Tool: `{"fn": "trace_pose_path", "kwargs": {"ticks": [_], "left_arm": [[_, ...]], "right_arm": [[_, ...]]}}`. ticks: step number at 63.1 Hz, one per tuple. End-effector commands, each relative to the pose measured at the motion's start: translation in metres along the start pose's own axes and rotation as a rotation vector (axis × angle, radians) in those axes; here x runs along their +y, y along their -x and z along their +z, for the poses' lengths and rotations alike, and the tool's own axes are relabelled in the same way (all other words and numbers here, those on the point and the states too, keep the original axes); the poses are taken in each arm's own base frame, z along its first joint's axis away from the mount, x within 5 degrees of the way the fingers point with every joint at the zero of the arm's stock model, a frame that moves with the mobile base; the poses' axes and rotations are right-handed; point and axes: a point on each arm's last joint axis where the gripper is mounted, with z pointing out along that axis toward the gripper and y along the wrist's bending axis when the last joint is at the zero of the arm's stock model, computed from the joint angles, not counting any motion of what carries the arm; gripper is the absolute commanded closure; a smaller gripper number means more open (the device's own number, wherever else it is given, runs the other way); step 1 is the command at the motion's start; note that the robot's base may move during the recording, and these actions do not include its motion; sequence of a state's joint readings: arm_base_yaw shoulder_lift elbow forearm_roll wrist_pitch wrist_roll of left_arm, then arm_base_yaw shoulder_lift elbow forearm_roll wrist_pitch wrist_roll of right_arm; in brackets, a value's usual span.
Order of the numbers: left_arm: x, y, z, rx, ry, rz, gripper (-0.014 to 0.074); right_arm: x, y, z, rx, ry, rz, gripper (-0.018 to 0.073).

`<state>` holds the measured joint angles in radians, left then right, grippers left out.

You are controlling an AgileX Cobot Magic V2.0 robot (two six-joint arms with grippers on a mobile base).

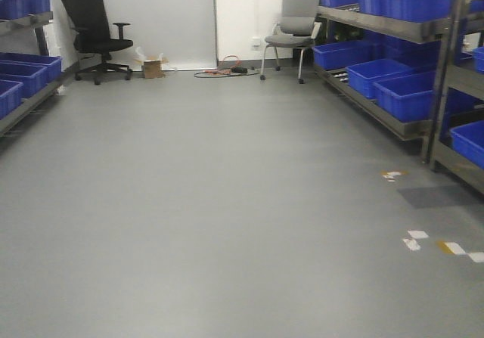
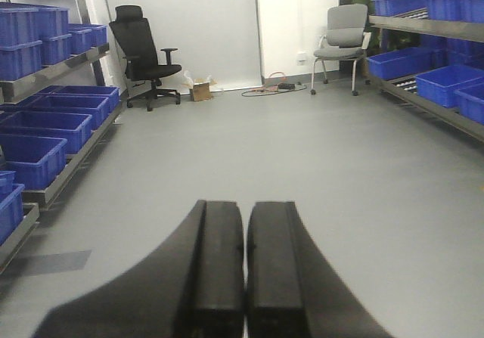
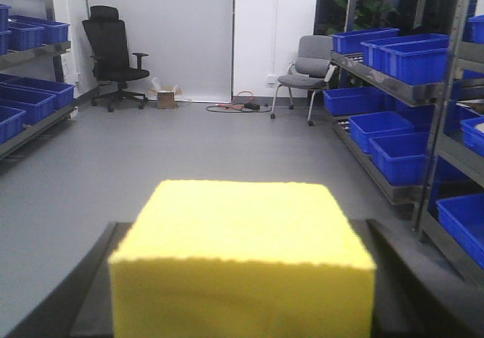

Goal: Place yellow foam block on left shelf second layer
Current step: 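Drive the base down the aisle to the shelf of blue bins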

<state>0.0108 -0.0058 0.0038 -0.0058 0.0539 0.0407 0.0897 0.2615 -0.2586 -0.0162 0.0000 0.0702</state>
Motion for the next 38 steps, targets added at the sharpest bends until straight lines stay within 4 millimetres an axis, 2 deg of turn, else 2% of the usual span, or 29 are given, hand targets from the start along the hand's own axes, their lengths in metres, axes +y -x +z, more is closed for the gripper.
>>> {"fn": "trace_pose_path", "kwargs": {"ticks": [1, 38], "left_arm": [[-0.0002, 0.0004, -0.0010, -0.079, -0.001, -0.009, 0.0472], [-0.0002, 0.0004, -0.0010, -0.079, -0.001, -0.009, 0.0472]], "right_arm": [[0.0008, 0.0181, 0.0001, -0.115, 0.002, -0.012, 0.0069], [0.0008, 0.0181, 0.0001, -0.115, 0.002, -0.012, 0.0069]]}}
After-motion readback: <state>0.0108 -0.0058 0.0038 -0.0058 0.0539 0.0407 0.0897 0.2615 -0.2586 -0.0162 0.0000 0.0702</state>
